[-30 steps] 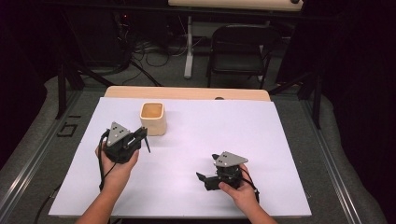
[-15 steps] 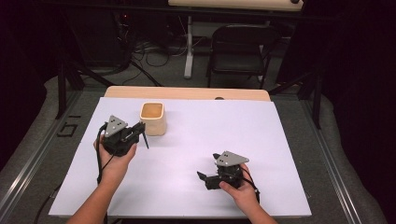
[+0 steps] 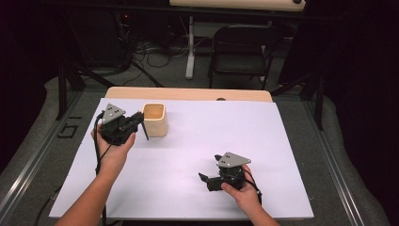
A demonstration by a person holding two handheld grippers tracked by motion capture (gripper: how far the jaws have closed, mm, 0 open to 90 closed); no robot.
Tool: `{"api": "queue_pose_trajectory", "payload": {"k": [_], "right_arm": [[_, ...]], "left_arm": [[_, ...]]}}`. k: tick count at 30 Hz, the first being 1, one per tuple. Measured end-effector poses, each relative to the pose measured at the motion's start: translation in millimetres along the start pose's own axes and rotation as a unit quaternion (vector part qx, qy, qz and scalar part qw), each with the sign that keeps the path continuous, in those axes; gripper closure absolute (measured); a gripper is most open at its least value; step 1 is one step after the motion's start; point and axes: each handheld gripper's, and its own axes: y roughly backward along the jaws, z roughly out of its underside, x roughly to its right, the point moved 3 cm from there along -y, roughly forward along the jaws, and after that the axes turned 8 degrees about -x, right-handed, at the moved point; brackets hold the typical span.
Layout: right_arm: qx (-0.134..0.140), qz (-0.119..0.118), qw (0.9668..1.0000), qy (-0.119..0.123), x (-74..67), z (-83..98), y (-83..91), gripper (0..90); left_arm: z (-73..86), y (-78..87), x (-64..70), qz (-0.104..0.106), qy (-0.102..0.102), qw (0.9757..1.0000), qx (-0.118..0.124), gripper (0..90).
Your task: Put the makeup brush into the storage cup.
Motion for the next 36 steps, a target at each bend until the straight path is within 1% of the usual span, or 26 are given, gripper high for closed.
{"api": "queue_pose_trajectory", "payload": {"k": [3,11,15,23,26,30,36], "right_arm": [[0.000,0.000,1.0000,0.000,0.2,0.3,-0.4,13.6],[-0.002,-0.001,1.0000,0.000,0.0,0.5,-0.7,13.6],[-0.002,-0.001,1.0000,0.001,-0.1,0.7,-0.8,13.6],[-0.002,-0.002,1.0000,0.000,0.1,1.0,-1.4,13.6],[-0.001,-0.003,1.0000,0.000,0.0,1.2,-1.5,13.7],[-0.002,-0.003,1.0000,-0.001,-0.2,1.2,-2.0,13.7],[-0.003,-0.003,1.0000,-0.001,0.2,1.5,-1.8,13.7]], "left_arm": [[-4.4,0.4,-0.1,-0.001,-0.004,1.0000,0.001,83.7],[-7.8,0.2,-0.7,-0.001,-0.003,1.0000,0.000,83.7],[-12.4,1.4,-2.1,0.000,-0.002,1.0000,0.002,83.7],[-33.5,3.9,-2.5,-0.010,-0.012,0.9999,0.007,83.7],[-43.1,2.9,-3.1,-0.010,-0.008,0.9999,0.010,83.7],[-54.9,0.6,-3.6,-0.015,-0.009,0.9998,0.014,83.7],[-68.1,-6.4,-7.3,-0.025,-0.006,0.9995,0.016,83.7]]}}
